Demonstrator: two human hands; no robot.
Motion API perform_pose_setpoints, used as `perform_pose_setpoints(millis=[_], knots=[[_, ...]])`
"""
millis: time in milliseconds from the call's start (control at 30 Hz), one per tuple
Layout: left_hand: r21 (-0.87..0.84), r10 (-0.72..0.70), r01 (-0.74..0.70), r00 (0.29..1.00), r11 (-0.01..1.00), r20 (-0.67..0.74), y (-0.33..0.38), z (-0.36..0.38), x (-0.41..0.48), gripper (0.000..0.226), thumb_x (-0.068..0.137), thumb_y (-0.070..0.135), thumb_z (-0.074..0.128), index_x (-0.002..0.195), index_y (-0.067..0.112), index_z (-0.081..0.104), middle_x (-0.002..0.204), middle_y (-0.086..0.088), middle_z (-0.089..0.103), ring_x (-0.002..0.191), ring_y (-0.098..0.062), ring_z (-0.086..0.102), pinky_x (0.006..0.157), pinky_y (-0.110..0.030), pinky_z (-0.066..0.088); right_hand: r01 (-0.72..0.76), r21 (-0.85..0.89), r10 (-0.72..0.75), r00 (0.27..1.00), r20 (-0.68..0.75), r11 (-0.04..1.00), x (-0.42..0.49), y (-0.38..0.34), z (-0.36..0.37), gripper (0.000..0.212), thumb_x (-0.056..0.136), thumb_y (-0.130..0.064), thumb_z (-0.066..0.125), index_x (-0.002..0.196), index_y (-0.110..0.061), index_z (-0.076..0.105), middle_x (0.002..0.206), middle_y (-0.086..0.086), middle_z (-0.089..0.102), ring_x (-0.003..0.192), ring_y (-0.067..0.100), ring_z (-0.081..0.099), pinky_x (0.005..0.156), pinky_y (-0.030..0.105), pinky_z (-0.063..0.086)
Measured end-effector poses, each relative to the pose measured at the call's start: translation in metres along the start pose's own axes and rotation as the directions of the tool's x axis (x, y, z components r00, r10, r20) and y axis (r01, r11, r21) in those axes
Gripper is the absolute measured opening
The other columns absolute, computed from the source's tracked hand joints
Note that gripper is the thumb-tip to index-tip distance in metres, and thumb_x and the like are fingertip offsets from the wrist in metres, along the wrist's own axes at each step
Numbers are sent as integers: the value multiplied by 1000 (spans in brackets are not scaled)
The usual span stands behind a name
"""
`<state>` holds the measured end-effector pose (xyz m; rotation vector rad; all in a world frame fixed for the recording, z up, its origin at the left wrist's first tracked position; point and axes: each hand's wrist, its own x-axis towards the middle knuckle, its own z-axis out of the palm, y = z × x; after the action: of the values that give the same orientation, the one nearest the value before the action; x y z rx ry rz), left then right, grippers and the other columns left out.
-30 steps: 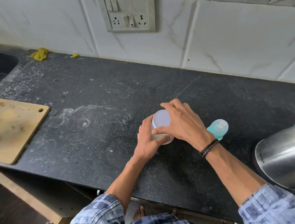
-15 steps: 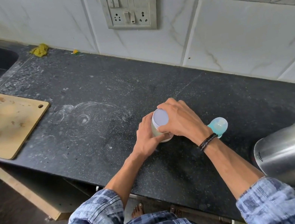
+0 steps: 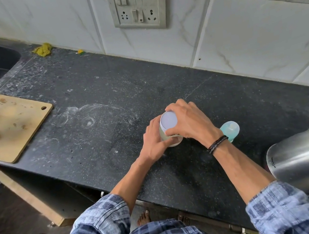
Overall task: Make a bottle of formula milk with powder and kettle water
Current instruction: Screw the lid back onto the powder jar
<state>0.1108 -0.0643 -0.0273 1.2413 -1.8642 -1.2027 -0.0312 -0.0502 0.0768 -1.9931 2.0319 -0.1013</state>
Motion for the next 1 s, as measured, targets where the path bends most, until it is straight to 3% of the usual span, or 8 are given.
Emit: perform_pose_setpoints(millis=[167, 433, 667, 833, 1000], knots=[[26, 21, -21, 1000, 999, 10, -3, 1, 1, 91, 66, 71, 61, 146, 31, 41, 142, 10, 45, 125, -13, 39, 108, -45, 32, -67, -51, 64, 997, -51, 996, -5, -6, 5, 76, 85, -57, 76, 143, -18, 46, 136, 9, 48, 120, 30, 51, 90, 38, 50], [63, 26, -27, 1000, 998, 13, -5, 0, 3, 86, 74, 54, 71, 150, 29, 39, 146, 8, 44, 130, -14, 38, 110, -49, 31, -168, -104, 155, 980, -123, 980, -4, -16, 9, 90, 85, -72, 68, 142, -6, 44, 136, 17, 53, 121, 33, 57, 91, 41, 53], [62, 19, -19, 1000, 998, 1, -3, 0, 1, 89, 69, 65, 63, 147, 29, 40, 142, 7, 45, 123, -14, 40, 107, -48, 34, -91, -36, 91, 996, 5, 995, 2, -10, 5, 75, 83, -43, 80, 142, -15, 44, 139, 11, 48, 123, 31, 52, 95, 38, 47], [47, 17, -17, 1000, 999, -5, -3, 0, 0, 93, 65, 72, 61, 145, 29, 40, 139, 10, 44, 120, -13, 41, 105, -42, 33, -46, 23, 44, 994, 102, 999, 4, -4, -2, 89, 81, -21, 83, 155, -24, 35, 146, 7, 41, 130, 30, 48, 98, 38, 47], [30, 10, -10, 1000, 999, -10, -5, 1, 1, 88, 67, 68, 68, 143, 34, 40, 137, 16, 43, 119, -10, 41, 104, -40, 33, -41, 40, 36, 993, 114, 998, 4, 0, -5, 84, 82, -25, 83, 155, -25, 41, 142, 6, 41, 127, 29, 50, 96, 38, 48]])
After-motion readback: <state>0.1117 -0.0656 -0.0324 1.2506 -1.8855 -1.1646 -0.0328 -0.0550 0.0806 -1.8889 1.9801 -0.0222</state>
